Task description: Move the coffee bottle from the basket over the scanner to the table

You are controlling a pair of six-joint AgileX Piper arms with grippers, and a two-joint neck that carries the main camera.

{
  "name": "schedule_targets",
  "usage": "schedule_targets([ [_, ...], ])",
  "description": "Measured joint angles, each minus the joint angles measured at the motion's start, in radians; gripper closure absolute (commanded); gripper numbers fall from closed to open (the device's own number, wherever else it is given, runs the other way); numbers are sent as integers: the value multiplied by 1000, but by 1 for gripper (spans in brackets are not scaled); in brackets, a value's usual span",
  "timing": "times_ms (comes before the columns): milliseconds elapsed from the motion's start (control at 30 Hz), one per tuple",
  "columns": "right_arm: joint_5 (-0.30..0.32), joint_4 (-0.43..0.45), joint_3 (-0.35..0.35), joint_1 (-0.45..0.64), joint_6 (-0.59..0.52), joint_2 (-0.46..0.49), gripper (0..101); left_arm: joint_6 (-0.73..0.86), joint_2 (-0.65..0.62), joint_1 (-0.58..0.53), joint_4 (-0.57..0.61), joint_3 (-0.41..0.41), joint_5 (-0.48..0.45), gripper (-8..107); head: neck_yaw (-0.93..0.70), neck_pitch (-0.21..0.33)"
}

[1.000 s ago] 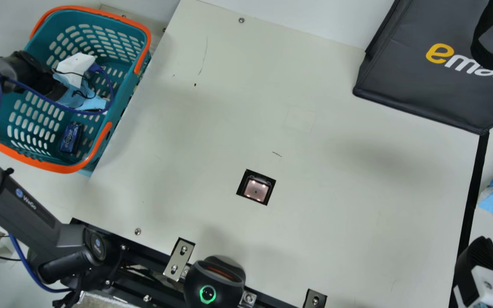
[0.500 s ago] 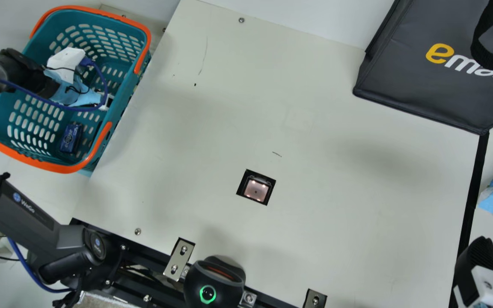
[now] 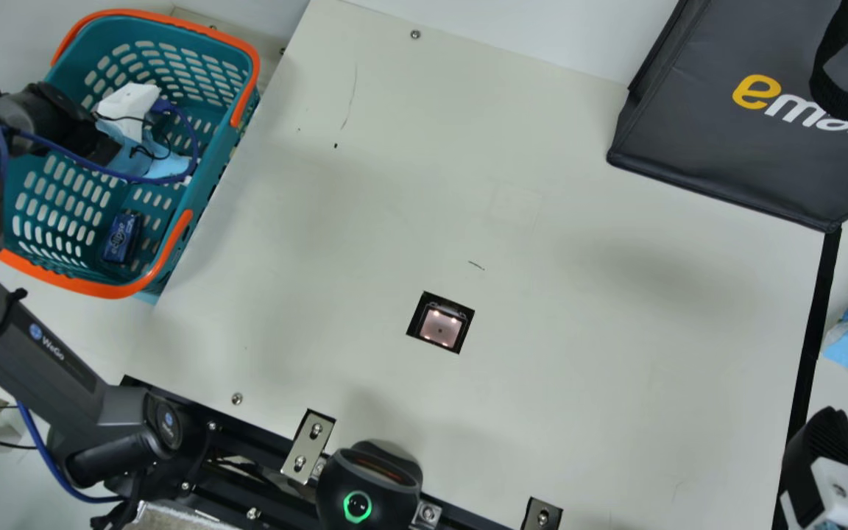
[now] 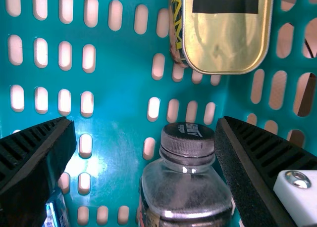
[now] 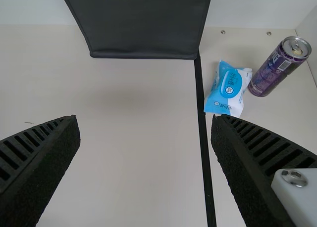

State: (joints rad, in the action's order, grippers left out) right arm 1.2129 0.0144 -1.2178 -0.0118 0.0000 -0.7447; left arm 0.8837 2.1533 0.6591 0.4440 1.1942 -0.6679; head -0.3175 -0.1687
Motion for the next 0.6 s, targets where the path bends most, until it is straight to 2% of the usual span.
schedule_targets([
  [600,0,0,0,0,0,0,6,-18,19,31,-78,7,49,9,0,0],
])
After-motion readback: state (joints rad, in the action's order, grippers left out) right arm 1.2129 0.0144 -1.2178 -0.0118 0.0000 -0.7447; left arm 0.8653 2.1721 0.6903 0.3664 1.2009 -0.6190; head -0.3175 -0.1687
